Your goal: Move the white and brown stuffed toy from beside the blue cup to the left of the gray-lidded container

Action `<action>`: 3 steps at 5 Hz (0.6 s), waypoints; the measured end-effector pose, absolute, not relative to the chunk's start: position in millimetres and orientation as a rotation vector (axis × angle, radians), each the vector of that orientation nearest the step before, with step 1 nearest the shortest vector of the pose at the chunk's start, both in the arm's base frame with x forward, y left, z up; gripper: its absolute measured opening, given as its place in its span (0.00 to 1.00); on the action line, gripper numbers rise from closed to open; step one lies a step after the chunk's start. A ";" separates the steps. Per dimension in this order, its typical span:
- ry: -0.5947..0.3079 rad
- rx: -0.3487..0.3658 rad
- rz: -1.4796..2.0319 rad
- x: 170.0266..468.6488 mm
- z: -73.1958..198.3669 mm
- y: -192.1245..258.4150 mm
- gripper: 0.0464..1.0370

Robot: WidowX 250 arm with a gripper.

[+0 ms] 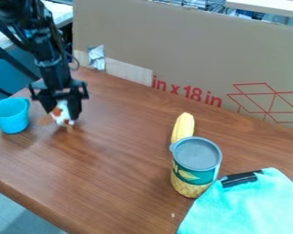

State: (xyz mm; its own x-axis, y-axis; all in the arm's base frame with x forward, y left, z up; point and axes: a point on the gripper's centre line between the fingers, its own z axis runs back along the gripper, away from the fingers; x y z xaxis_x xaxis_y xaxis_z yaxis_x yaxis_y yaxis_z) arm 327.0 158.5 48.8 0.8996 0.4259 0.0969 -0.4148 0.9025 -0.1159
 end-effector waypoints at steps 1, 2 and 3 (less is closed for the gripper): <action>-0.179 -0.082 0.407 316.0 81.2 133.3 0.56; -0.200 -0.094 0.333 303.2 95.4 100.5 0.56; -0.176 -0.154 0.258 299.4 83.0 66.7 0.56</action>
